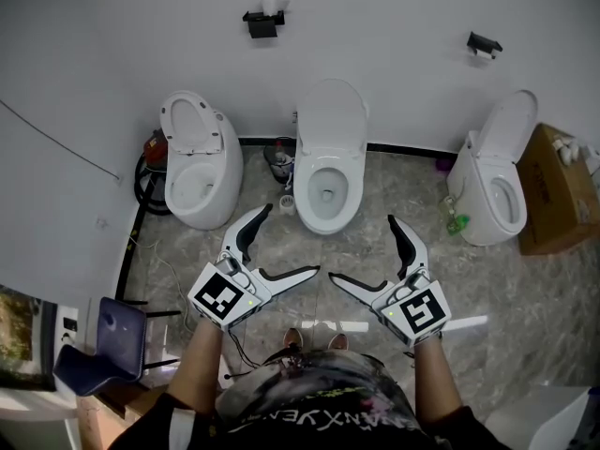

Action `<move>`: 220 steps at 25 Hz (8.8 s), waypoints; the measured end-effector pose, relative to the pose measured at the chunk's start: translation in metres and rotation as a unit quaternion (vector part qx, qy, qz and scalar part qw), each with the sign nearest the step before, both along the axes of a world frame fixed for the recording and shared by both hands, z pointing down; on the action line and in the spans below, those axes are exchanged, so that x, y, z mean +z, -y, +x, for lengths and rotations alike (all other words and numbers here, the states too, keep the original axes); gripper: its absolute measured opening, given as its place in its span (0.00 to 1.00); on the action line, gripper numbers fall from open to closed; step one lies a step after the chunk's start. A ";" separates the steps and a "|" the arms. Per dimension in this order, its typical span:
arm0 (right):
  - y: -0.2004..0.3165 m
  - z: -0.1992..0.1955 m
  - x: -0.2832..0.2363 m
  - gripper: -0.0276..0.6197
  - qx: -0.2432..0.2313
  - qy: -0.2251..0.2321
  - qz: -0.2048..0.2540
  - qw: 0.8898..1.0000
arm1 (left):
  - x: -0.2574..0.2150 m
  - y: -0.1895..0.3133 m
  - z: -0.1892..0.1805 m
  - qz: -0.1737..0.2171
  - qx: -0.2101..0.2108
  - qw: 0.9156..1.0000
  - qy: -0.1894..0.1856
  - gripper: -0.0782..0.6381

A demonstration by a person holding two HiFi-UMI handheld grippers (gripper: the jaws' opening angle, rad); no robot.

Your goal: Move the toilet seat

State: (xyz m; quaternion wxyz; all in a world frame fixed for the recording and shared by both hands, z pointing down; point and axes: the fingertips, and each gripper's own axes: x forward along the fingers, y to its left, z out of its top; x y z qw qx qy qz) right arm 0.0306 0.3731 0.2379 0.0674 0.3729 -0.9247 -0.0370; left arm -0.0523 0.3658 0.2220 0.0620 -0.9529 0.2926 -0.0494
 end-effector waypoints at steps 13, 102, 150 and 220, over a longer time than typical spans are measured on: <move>-0.029 0.041 0.012 0.94 -0.017 -0.002 0.004 1.000 | 0.017 -0.036 0.045 -0.002 -0.015 1.000 0.008 0.84; 0.395 0.097 0.686 0.94 0.245 0.106 -0.494 0.828 | 0.695 0.388 -0.008 -0.542 -0.247 0.779 -0.197 0.84; 0.406 0.118 0.590 0.29 0.343 0.326 -0.548 0.690 | 0.589 0.390 -0.021 -0.537 -0.271 0.736 -0.310 0.57; 0.612 0.052 0.335 0.05 0.275 0.179 -0.284 0.901 | 0.344 0.609 0.052 -0.242 -0.175 0.951 -0.081 0.31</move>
